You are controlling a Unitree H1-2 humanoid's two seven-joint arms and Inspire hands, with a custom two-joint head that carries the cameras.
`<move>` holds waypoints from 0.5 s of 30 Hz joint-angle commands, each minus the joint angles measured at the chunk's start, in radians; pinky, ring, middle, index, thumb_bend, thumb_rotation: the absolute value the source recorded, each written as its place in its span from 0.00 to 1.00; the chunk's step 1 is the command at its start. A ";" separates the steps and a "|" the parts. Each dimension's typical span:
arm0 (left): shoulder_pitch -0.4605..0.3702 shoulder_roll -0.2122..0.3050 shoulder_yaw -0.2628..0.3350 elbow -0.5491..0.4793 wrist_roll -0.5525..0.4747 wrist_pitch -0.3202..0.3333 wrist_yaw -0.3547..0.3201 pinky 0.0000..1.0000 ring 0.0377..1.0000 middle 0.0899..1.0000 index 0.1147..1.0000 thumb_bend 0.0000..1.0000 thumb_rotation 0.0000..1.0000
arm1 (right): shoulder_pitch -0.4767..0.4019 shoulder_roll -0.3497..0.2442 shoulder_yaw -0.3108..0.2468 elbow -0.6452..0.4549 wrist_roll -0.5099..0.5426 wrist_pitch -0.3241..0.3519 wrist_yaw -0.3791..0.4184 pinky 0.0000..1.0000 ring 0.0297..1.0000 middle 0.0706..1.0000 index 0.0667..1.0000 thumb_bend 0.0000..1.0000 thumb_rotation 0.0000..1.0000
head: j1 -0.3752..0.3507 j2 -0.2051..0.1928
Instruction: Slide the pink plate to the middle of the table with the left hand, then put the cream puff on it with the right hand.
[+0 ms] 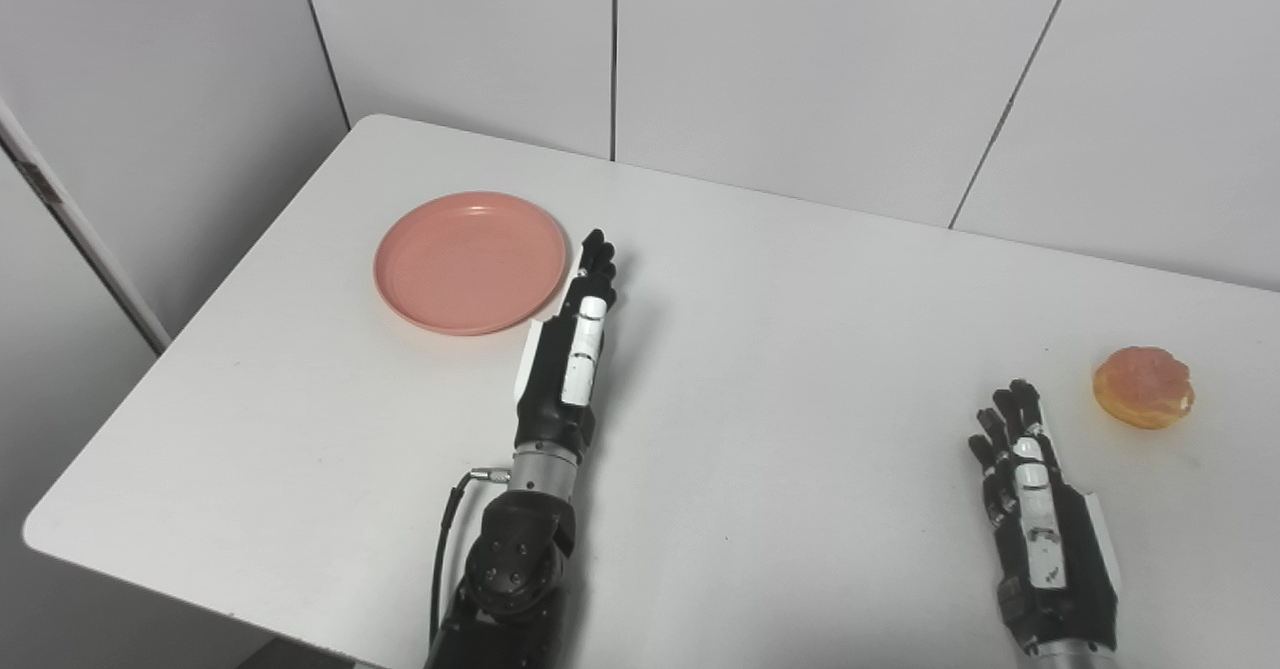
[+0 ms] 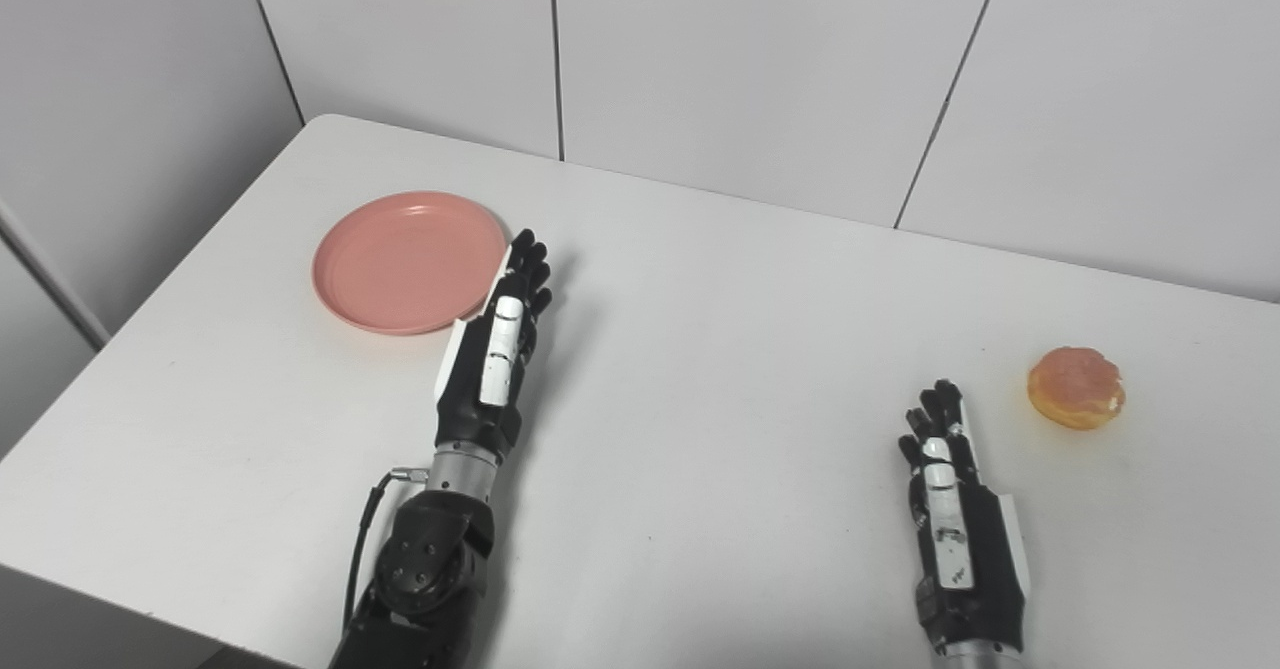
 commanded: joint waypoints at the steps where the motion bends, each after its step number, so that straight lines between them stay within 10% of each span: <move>1: -0.048 0.006 0.012 -0.032 -0.034 0.022 0.002 0.98 0.95 0.93 0.91 0.64 1.00 | -0.017 -0.007 -0.006 0.002 0.002 -0.046 0.008 1.00 1.00 1.00 1.00 0.52 0.87 | 0.001 0.002; 15: -0.148 0.123 0.152 0.022 -0.077 0.043 0.024 0.91 0.86 0.82 0.80 0.73 1.00 | -0.017 -0.011 -0.004 -0.004 -0.004 -0.043 0.008 1.00 1.00 1.00 1.00 0.53 0.85 | 0.001 0.006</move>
